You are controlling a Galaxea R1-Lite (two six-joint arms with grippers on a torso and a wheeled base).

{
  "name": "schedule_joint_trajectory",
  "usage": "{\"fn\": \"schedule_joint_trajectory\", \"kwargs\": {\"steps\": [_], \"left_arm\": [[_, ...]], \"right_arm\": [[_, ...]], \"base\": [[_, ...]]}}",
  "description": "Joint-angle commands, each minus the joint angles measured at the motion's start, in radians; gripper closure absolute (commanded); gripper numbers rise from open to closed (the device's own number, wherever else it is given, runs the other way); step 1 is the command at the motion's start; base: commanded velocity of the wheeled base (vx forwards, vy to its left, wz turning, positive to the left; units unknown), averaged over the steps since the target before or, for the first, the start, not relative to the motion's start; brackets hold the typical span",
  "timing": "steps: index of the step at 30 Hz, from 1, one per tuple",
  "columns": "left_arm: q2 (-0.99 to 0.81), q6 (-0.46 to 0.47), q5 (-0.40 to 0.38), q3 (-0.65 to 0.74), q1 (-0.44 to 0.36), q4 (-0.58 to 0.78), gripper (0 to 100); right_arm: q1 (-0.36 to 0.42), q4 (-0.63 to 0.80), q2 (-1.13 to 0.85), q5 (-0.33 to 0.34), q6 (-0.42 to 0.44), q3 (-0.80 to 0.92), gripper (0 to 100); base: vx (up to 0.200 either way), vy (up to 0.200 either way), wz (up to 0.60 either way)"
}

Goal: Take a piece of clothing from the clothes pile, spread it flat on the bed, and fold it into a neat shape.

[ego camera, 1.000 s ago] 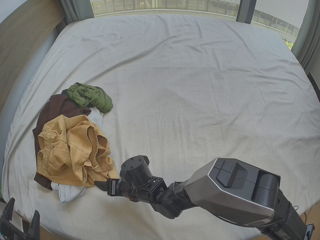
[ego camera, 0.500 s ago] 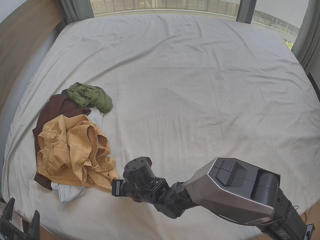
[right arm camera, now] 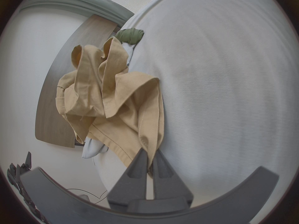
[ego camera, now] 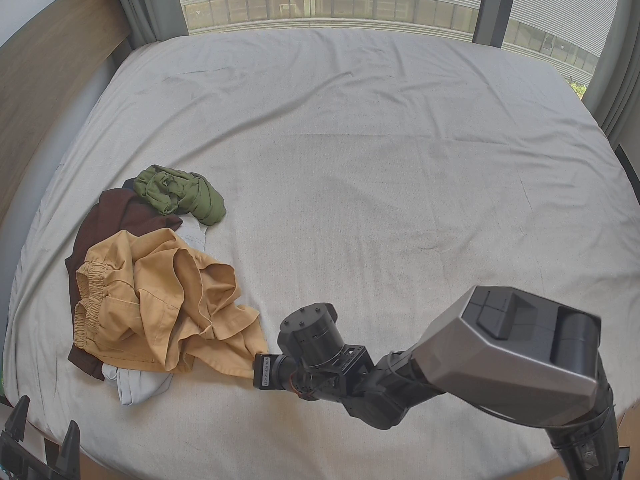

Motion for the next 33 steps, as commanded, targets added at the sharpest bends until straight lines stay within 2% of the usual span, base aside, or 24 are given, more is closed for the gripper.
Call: {"fn": "schedule_joint_trajectory", "kwargs": {"steps": [1,11,19,25,33], "left_arm": [[-0.012,0.000,0.001,0.018,0.000,0.000,0],[-0.012,0.000,0.001,0.018,0.000,0.001,0],[-0.012,0.000,0.001,0.018,0.000,0.001,0],[-0.012,0.000,0.001,0.018,0.000,0.000,0],[-0.012,0.000,-0.001,0.018,0.000,0.001,0]], "right_arm": [[-0.037,-0.003,-0.102,-0.001,-0.009,0.085,100],[-0.086,-0.005,-0.228,-0.020,-0.029,0.266,100],[-0.115,-0.006,-0.280,-0.026,-0.030,0.340,100],[-0.141,-0.006,-0.290,-0.027,-0.062,0.381,100],[-0.181,-0.006,-0.338,-0.055,-0.081,0.454,100]], "base": [[0.000,0.000,0.00],[0.000,0.000,0.00],[0.000,0.000,0.00],[0.000,0.000,0.00],[0.000,0.000,0.00]]}}
